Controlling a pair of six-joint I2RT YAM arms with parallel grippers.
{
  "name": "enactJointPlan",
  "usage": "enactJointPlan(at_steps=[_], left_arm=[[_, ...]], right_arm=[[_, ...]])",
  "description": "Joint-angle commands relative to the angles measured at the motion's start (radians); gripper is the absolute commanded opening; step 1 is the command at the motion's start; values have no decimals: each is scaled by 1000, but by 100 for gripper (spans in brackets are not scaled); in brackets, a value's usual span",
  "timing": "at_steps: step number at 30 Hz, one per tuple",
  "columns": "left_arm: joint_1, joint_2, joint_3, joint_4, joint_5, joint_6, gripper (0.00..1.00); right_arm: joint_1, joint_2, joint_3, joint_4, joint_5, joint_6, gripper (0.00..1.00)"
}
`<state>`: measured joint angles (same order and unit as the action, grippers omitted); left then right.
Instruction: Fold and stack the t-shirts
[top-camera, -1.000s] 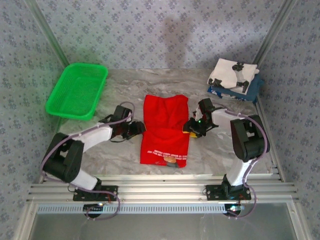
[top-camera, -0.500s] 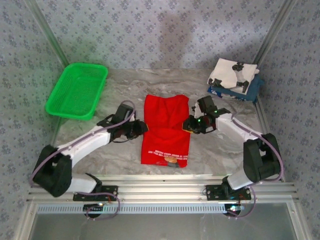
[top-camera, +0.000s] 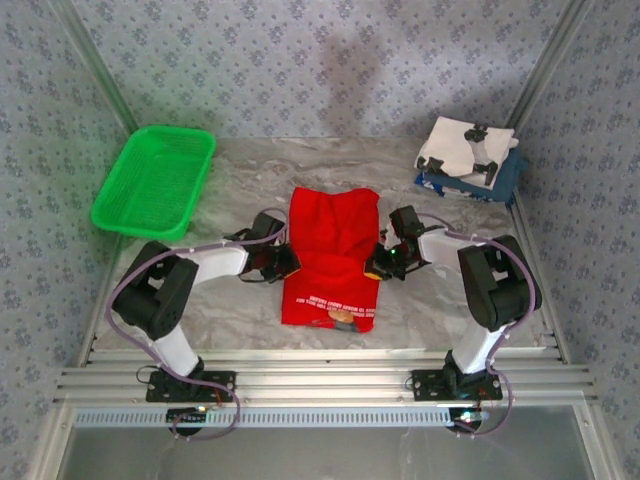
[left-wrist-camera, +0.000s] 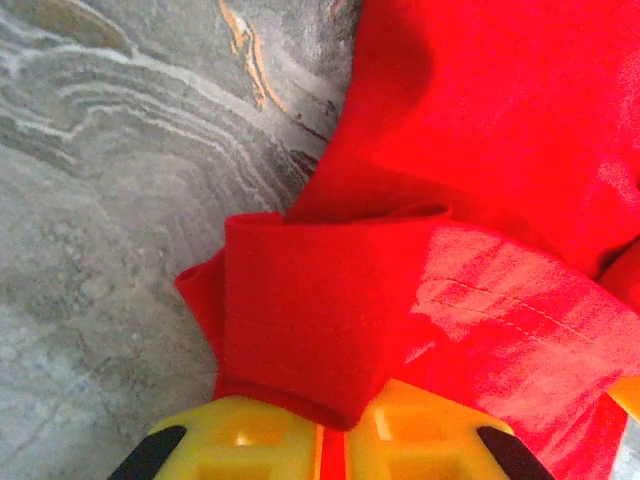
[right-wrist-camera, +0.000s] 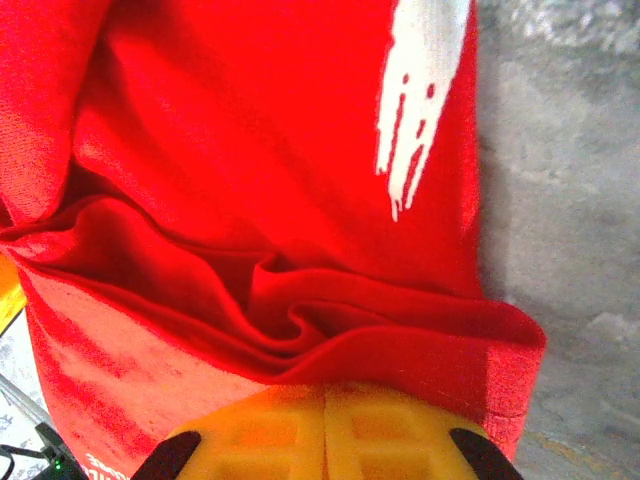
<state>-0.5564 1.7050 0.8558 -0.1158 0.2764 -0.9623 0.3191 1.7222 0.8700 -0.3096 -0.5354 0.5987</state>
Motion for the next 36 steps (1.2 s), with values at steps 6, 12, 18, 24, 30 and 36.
enactJointPlan(at_steps=[6,12,18,24,30,36], left_arm=[[0,-41,32,-57,-32,37,23],[-13,-325,19,-305,-5,4,56],[-38,-516,-157,-421,116,-85,65],[-87,-524,-310,-204,147,-232,66],[-124,-423,-296,-155,158,-252,66],[-160,-327,-293,-71,154,-291,61]], right_arm=[[-29,14,-25,-2,49,-2,17],[-22,-209,29,-244,-9,-60,48],[0,-426,-110,-430,-136,-68,62],[76,-498,-284,-297,-198,23,66],[128,-429,-313,-210,-182,57,66],[152,-345,-306,-131,-178,77,65]])
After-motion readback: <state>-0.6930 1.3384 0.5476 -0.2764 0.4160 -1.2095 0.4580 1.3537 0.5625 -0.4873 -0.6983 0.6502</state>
